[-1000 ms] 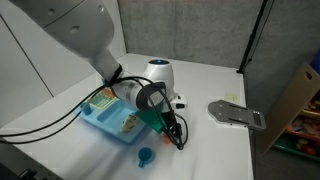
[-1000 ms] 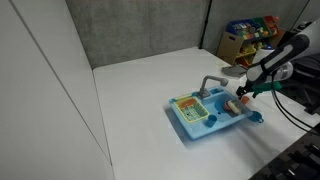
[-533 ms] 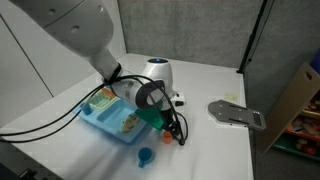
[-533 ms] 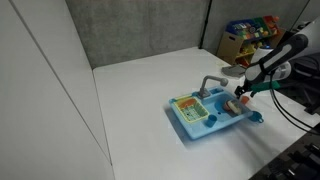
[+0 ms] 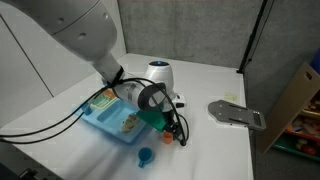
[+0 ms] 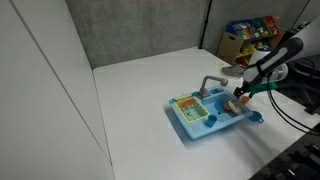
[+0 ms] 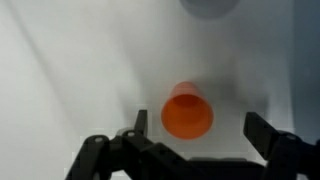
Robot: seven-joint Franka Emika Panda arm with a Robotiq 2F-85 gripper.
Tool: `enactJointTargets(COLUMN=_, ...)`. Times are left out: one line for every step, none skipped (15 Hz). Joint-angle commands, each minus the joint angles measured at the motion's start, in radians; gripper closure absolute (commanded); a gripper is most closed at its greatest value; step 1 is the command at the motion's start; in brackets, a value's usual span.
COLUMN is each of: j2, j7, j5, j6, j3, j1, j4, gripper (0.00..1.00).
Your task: Move the orange cup to the right side of the blue cup
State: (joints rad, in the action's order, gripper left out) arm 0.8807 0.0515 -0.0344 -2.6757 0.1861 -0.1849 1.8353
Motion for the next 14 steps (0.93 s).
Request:
enactJointTargets(j2=0.019, j7=-0.02, j5=0.009, j6=0.035, j3=-0.01, j1=-0.019, j4=-0.044, gripper=0.34)
enactJointTargets(j2=0.02, j7=-0.019, j5=0.009, j6=0.041, j3=-0.009, j1=-0.019, j4=-0.047, gripper=0.42)
enactJointTargets(j2=0.02, j7=-0.017, j5=0.009, j6=0.045, j3=-0.008, j1=-0.019, j4=-0.05, gripper=0.47)
enactJointTargets(j2=0.017, j7=-0.017, j5=0.009, j6=0.051, j3=-0.007, j1=-0.02, j4=-0.05, gripper=0.54)
enactJointTargets(j2=0.013, j7=-0.01, j5=0.008, j6=0.063, j3=-0.003, j1=-0.018, j4=-0.05, gripper=0.66)
enactJointTargets(j2=0.0, j7=-0.019, j5=0.006, j6=0.075, j3=-0.008, j1=-0.024, j4=-0.044, gripper=0.73)
enactJointTargets(j2=-0.013, j7=-0.017, j5=0.003, j6=0.081, j3=-0.008, j1=-0.027, j4=-0.037, gripper=0.81)
enactJointTargets(j2=-0.026, j7=-0.018, j5=0.003, j6=0.09, j3=-0.007, j1=-0.028, j4=-0.028, gripper=0.83)
enactJointTargets(j2=-0.042, j7=-0.012, j5=0.002, j6=0.089, j3=-0.003, j1=-0.027, j4=-0.014, gripper=0.83)
enactJointTargets(j2=-0.058, j7=-0.008, j5=0.002, j6=0.099, j3=0.0, j1=-0.026, j4=-0.003, gripper=0.83)
enactJointTargets(j2=-0.075, j7=-0.014, j5=0.002, j6=0.106, j3=-0.002, j1=-0.03, j4=0.008, gripper=0.83)
enactJointTargets(j2=-0.094, j7=-0.013, j5=0.003, j6=0.118, j3=0.001, j1=-0.03, j4=0.022, gripper=0.83)
enactJointTargets(j2=-0.11, j7=-0.012, j5=0.005, j6=0.127, j3=0.004, j1=-0.03, j4=0.033, gripper=0.83)
enactJointTargets(j2=-0.129, j7=-0.01, j5=0.008, j6=0.131, j3=0.009, j1=-0.029, j4=0.05, gripper=0.83)
